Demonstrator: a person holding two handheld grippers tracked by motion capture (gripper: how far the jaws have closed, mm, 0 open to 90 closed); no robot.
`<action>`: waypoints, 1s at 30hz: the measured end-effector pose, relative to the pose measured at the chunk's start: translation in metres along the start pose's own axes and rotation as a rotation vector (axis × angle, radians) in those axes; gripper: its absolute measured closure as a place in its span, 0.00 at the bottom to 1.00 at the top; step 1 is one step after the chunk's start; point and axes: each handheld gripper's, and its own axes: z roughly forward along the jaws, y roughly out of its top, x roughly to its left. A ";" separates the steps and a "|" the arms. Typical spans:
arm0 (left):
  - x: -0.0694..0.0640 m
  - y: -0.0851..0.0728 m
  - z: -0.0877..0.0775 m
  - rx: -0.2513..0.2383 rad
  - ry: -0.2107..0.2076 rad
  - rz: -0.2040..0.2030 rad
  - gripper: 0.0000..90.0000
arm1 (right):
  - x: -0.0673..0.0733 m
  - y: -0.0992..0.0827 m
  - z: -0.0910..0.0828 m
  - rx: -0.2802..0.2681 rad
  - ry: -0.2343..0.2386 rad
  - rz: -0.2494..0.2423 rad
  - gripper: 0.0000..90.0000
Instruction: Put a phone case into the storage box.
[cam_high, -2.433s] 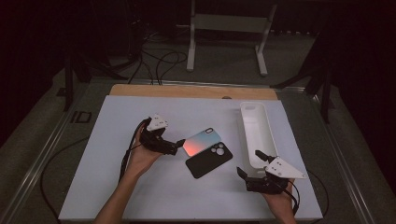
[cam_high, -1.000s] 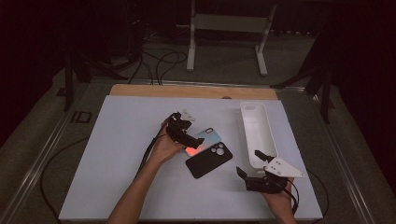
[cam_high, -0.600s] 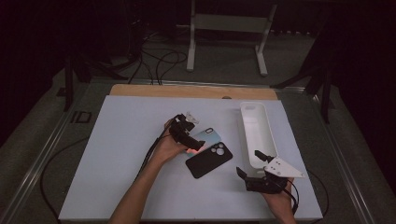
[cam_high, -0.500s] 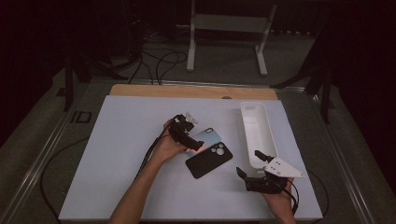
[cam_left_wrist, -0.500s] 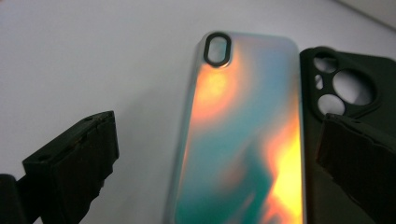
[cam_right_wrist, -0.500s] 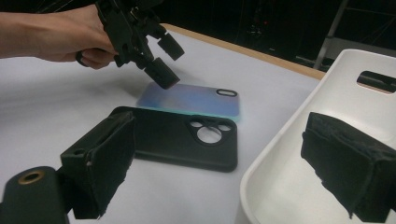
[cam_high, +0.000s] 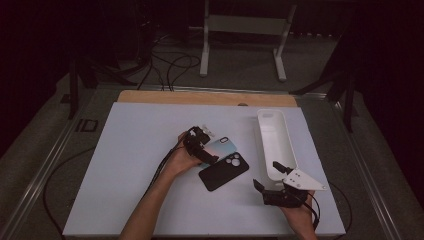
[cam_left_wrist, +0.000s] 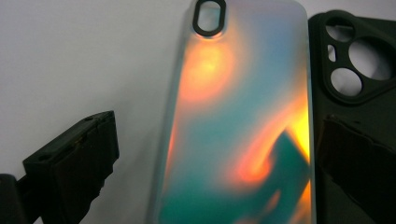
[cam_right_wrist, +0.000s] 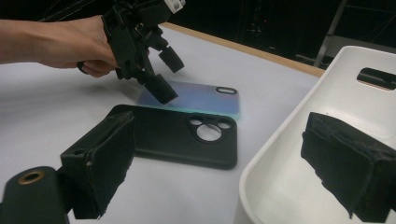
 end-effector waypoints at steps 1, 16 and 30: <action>0.000 0.000 0.001 0.005 0.001 0.005 0.00 | 0.000 0.000 0.000 0.000 0.000 0.000 0.11; -0.001 -0.002 0.005 0.053 0.003 0.030 0.15 | 0.001 -0.001 0.000 0.002 0.002 0.003 0.11; -0.002 0.002 0.004 0.100 -0.001 0.040 0.18 | 0.001 -0.001 0.000 0.002 0.005 0.003 0.11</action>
